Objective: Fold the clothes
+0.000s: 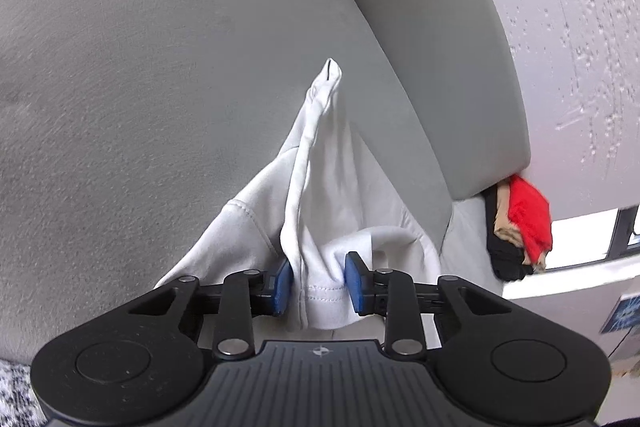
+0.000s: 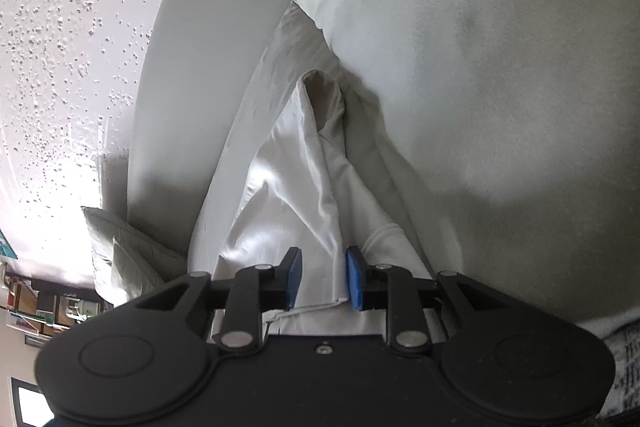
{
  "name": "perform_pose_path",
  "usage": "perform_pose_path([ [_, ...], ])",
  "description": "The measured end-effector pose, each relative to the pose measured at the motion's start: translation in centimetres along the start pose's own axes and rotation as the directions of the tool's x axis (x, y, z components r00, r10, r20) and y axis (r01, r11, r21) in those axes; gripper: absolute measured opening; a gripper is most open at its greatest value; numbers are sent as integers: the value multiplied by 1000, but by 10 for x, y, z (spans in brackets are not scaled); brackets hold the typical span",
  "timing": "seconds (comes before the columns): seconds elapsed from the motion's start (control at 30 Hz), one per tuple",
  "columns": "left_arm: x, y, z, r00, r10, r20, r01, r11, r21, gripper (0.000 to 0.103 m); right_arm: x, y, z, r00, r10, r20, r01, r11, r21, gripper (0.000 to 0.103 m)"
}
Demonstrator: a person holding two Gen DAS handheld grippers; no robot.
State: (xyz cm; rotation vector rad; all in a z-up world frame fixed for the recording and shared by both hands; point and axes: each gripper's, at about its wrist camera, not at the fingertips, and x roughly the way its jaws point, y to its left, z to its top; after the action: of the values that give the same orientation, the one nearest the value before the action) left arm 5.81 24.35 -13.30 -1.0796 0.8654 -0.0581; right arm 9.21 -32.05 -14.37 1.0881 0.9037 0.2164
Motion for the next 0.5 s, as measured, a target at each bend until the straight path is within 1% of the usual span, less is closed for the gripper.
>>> perform_pose_path([
  [0.1, 5, -4, -2, 1000, 11, -8, -10, 1000, 24, 30, -3, -2, -1, 1000, -6, 10, 6, 1000, -16, 23],
  [0.23, 13, -6, -5, 1000, 2, -3, -2, 1000, 10, 29, 6, 8, -4, 1000, -12, 22, 12, 1000, -15, 21],
  [0.37, 14, -1, -10, 1000, 0, 1, 0, 1000, 7, 29, 1, 2, -2, 1000, -12, 19, 12, 1000, -17, 21],
  [0.5, 12, 1, -11, 1000, -5, 0, 5, 1000, 5, 29, 2, 8, -5, 999, -40, 32, 42, 997, -65, 19],
])
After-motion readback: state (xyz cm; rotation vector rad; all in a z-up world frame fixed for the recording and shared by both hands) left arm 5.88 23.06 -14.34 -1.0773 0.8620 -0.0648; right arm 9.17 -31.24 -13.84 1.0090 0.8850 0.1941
